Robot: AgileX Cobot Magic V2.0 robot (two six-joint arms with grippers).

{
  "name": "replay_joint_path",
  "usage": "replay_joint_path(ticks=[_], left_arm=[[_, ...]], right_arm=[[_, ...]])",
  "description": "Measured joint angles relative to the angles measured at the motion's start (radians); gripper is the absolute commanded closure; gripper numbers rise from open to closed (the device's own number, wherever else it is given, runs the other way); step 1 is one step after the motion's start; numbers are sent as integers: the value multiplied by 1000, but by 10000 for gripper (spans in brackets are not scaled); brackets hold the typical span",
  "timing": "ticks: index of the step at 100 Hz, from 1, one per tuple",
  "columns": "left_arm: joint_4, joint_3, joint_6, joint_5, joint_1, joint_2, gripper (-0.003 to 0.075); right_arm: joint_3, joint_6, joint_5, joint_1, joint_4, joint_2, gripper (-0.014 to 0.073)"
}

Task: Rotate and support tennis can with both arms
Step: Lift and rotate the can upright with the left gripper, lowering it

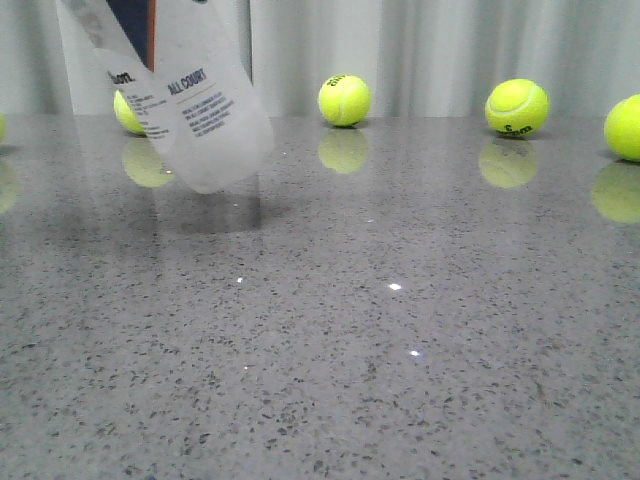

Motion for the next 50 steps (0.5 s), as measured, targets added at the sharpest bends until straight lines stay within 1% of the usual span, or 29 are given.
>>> replay_joint_path(ticks=[10,19,32,50], left_arm=[[104,-29,-28,7,-50,27,739],[150,-39,-36,6,-82,48,739],[163,-41,-40,7,-104,69,738],[165,-45,-42,9,-108,83,727]], right_arm=[[0,0,0,0,0,0,655],[0,0,0,0,0,0,655],[0,0,0,0,0,0,655],[0,0,0,0,0,-2,655]])
